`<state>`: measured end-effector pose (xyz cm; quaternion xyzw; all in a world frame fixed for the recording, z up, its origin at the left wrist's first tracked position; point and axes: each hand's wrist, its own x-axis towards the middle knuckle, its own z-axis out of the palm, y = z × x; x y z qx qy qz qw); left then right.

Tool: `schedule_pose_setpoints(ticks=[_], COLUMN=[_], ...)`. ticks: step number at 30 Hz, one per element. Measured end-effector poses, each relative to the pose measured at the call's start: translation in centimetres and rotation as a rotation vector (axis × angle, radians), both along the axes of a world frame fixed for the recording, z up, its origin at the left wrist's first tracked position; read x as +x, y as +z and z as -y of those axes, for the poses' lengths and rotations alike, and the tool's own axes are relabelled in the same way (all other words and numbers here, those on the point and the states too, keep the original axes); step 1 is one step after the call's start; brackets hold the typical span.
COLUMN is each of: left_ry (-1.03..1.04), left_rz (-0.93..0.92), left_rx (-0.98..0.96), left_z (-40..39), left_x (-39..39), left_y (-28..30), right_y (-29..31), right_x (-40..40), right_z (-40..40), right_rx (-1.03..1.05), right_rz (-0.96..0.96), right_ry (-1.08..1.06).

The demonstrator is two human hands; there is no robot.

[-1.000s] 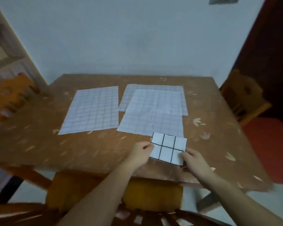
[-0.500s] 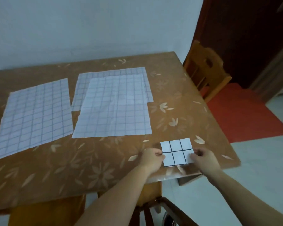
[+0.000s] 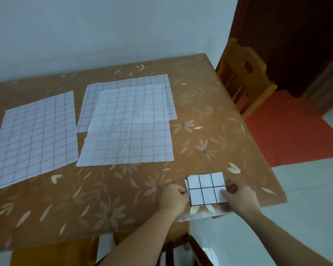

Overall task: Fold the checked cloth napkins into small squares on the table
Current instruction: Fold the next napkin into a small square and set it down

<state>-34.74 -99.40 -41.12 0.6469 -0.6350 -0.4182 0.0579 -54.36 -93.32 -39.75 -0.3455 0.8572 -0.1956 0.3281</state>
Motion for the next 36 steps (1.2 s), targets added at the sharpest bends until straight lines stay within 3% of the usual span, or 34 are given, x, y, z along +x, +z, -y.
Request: schedule_pose_setpoints(ticks=[3, 9, 14, 18, 24, 27, 32, 36], left_ry=[-0.023, 0.048, 0.045, -0.075, -0.287, -0.267, -0.234, -0.203], left_rz=[0.087, 0.155, 0.212, 0.266, 0.410, 0.438, 0.425, 0.413], left_rx=[-0.048, -0.227, -0.316, -0.382, -0.354, -0.347, -0.545, -0.557], left_z=[0.6, 3.8, 8.4, 12.8, 16.9, 16.7, 16.5, 16.2], left_x=[2.1, 9.5, 16.9, 21.1, 24.2, 24.9, 25.2, 25.1], left_y=[1.1, 5.6, 7.4, 5.2, -1.3, -3.7, -4.5, -4.5], right_y=[0.9, 5.2, 6.0, 3.2, -2.2, -3.6, -3.1, -1.7], right_x=[0.2, 4.9, 11.4, 16.0, 20.3, 20.9, 21.0, 21.3], right_z=[0.6, 6.6, 12.2, 15.4, 17.5, 17.1, 18.6, 20.4], right_rx=[-0.066, -0.261, -0.288, -0.204, -0.066, -0.024, -0.116, -0.027], right_rz=[-0.125, -0.165, -0.153, -0.196, -0.450, -0.525, -0.748, -0.850], right_ry=[0.111, 0.404, 0.571, 0.621, 0.626, 0.624, 0.790, 0.890])
